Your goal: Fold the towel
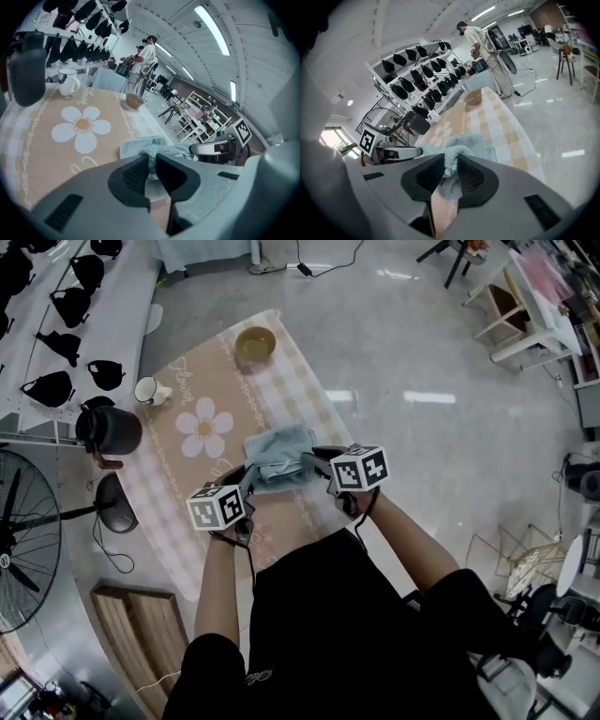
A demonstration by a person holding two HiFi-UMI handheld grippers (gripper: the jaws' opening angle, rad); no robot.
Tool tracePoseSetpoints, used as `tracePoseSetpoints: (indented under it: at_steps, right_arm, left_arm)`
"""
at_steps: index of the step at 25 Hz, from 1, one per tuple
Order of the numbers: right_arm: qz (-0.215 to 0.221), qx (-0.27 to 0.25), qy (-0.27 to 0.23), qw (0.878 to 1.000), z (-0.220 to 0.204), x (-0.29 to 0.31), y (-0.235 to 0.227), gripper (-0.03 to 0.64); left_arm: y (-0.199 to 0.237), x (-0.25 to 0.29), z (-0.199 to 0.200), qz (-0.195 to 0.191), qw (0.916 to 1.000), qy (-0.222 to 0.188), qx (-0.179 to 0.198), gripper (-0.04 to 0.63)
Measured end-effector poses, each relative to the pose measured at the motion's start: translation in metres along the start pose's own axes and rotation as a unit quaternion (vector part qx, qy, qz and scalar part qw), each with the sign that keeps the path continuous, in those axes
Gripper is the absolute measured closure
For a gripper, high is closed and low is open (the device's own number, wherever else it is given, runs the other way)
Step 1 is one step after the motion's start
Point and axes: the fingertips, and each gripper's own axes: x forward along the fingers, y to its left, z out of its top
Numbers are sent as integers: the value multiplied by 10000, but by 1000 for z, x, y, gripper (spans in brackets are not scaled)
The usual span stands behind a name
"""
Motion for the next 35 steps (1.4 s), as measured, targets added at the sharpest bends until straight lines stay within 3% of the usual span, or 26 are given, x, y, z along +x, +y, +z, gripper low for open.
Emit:
tracePoseSetpoints:
  at_steps: [5, 12, 13, 16, 18, 22, 26, 30, 35]
  right_arm:
    - [120, 196, -6, 9997, 20, 15, -8, 531]
    - [-33, 226, -204, 9995, 44, 26, -20, 526]
    - [-46, 151, -305, 9994, 48, 25, -20, 521]
    - [9, -8, -616, 9981, 61, 20, -19, 443]
    - [82, -56, -697, 9975, 64, 18, -16, 411]
    - [-22, -302, -669, 9973, 55, 12, -14, 405]
    - [-249, -577, -672, 9958, 39, 3, -10, 405]
    - [-517, -1139, -629, 9902, 18, -5, 6, 405]
    - [-610, -1270, -550, 9885, -15, -13, 30, 405]
  left_arm:
    - [14, 8, 13, 79, 9993, -232, -283, 543]
    - [24, 17, 31, 127, 9967, -544, -586, 541]
    - [24, 16, 34, 117, 9958, -651, -641, 524]
    - [32, 11, 41, 263, 9926, -935, -734, 382]
    - [39, 4, 43, 378, 9903, -1075, -794, 357]
    - [40, -8, 40, 279, 9894, -1168, -817, 356]
    - [30, -17, 27, 216, 9920, -1109, -571, 356]
    - [22, -30, 4, 215, 9934, -1030, -447, 356]
    - [9, -45, -33, 188, 9957, -840, -349, 356]
